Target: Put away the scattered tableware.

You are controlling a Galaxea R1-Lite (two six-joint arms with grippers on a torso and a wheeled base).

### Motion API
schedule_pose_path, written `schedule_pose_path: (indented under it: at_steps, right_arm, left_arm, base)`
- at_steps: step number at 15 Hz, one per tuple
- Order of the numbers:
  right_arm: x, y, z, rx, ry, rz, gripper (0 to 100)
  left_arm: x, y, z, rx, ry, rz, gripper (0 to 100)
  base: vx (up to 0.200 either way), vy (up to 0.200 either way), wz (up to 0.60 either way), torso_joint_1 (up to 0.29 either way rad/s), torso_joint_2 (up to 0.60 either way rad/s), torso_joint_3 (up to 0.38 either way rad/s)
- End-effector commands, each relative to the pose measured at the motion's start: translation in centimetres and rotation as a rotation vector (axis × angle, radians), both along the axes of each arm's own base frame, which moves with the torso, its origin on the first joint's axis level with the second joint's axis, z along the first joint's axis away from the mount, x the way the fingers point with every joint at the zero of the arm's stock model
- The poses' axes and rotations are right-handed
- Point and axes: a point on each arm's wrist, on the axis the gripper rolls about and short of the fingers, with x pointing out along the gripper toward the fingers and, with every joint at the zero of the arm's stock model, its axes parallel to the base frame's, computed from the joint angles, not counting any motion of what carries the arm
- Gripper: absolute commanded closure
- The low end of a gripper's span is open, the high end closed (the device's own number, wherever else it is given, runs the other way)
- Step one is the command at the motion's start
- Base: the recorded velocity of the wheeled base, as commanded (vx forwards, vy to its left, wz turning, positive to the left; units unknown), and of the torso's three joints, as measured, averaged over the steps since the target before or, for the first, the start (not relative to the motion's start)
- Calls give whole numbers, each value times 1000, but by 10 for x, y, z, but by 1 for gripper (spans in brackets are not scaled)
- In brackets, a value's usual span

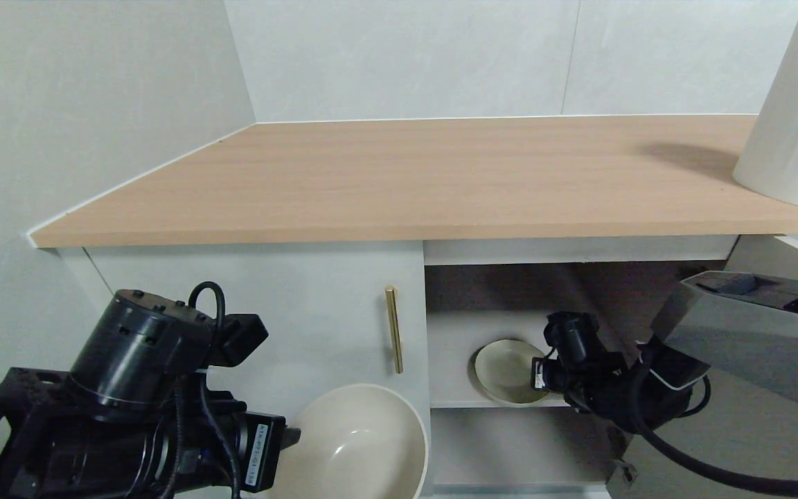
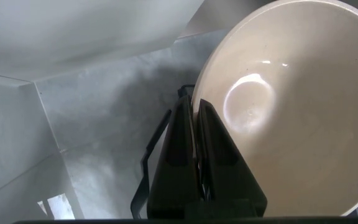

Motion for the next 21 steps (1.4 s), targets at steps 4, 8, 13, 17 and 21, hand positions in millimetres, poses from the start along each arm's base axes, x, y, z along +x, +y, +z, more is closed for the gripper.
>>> schedule_pose_path:
  at_steps: [4,8,13,17,21]
  right_arm:
    - [12,-1,-2,-15,-29,-36,100]
    - [16,-5,-3,-25,-37,-60,100]
    - [17,-6,-2,-24,-40,-63,100]
    - [17,-6,-2,-24,-40,-63,100]
    - [17,-6,-1,-23,-41,-63,100]
  left_arm:
    - [2,-1,-3,6,13,1,100]
    - [3,-2,-4,8,17,2,100]
    - [3,-2,-4,8,18,2,100]
    - [3,-2,-4,8,18,2,100]
    - [3,-2,-5,9,20,2,100]
  base:
    - [0,0,0,0,0,0]
    - [0,0,0,0,0,0]
    - [0,0,0,0,0,0]
    - [0,0,0,0,0,0]
    - [0,0,0,0,0,0]
